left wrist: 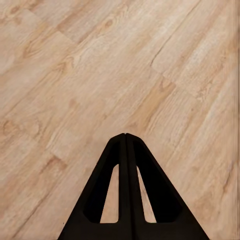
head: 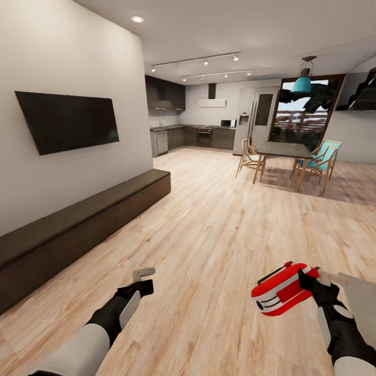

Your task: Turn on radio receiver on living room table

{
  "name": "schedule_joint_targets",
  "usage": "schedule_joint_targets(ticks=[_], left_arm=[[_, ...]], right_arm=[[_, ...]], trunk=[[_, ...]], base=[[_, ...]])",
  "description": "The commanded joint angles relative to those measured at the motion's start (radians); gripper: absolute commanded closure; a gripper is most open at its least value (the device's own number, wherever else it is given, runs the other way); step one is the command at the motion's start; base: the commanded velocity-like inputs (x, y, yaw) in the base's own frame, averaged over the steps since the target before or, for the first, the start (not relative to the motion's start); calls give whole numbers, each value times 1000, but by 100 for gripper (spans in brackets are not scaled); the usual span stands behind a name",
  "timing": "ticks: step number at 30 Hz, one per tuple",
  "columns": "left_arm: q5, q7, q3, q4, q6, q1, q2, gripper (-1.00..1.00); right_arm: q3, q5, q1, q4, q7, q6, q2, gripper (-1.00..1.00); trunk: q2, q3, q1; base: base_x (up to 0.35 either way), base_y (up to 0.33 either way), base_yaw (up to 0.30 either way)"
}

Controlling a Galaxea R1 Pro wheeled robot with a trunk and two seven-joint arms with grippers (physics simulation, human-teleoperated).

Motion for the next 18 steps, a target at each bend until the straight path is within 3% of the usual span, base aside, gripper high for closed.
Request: schedule_joint_targets(ticks=[1,5,9,18], left_arm=[[0,-2,0,0,-1,0,0,100],[3,-7,0,-1,-15,0,-1,100],[4,-8,0,-1,-24,0,-1,100],[4,-8,0,-1,-26,0,-1,100]], right_arm=[[-10,0,0,-1,3,0,0,100],[-16,-1,0,-8,-1,-6,3,100],[-12,-1,0,-5,0,-5,9,100],[-20,-2,0,-5,1,-5,9,100]], trunk=[[0,0,0],[0,0,0],[0,0,0],[0,0,0]], base=[[0,-343,0],[-4,-330,0],[-15,-116,-65],[-1,-9,-275]])
